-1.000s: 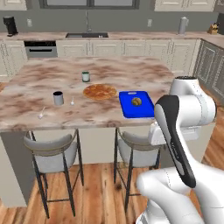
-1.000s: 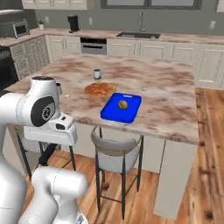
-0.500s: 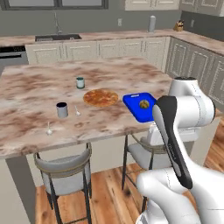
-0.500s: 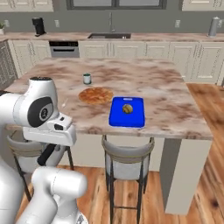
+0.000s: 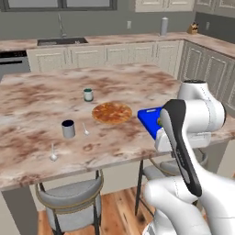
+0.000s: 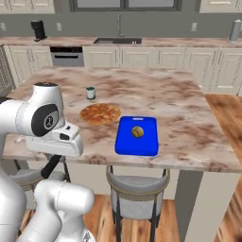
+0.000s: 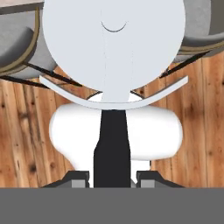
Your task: Take the pizza cutter from the drawer on the left and place it on the dining counter for cutting.
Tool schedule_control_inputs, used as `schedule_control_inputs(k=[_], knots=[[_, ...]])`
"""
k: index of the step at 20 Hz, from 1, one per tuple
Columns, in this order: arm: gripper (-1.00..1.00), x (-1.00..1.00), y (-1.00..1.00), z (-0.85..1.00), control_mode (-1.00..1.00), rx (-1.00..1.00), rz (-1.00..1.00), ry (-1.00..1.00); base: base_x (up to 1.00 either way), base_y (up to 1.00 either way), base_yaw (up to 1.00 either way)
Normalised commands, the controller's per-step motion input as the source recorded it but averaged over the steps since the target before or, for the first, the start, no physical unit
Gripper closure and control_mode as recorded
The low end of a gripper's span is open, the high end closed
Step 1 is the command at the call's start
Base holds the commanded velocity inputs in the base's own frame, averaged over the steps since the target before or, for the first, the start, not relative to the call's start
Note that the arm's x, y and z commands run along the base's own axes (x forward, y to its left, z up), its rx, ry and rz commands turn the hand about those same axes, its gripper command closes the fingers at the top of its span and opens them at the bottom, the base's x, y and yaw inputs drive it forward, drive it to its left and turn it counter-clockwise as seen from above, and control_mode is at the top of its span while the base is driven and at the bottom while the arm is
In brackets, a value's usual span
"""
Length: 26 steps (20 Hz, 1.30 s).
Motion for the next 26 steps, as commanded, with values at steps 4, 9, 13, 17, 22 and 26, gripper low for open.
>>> schedule_control_inputs(k=[4, 9, 13, 17, 22, 26], knots=[[1.0, 0.0, 0.0, 0.0, 1.0, 0.0, 0.0, 0.0, 0.61, 0.0, 0.01], [1.0, 0.0, 0.0, 0.0, 1.0, 0.0, 0.0, 0.0, 0.59, 0.0, 0.06], [1.0, 0.0, 0.0, 0.0, 1.0, 0.0, 0.0, 0.0, 0.71, 0.16, 0.3], [1.0, 0.0, 0.0, 0.0, 1.0, 0.0, 0.0, 0.0, 0.62, 0.06, 0.44], [1.0, 0.12, 0.08, 0.0, -1.0, 0.0, 0.0, 0.0, 0.35, 0.2, 0.09], [1.0, 0.89, 0.65, 0.0, -1.0, 0.0, 0.0, 0.0, 0.0, 0.0, 0.0]])
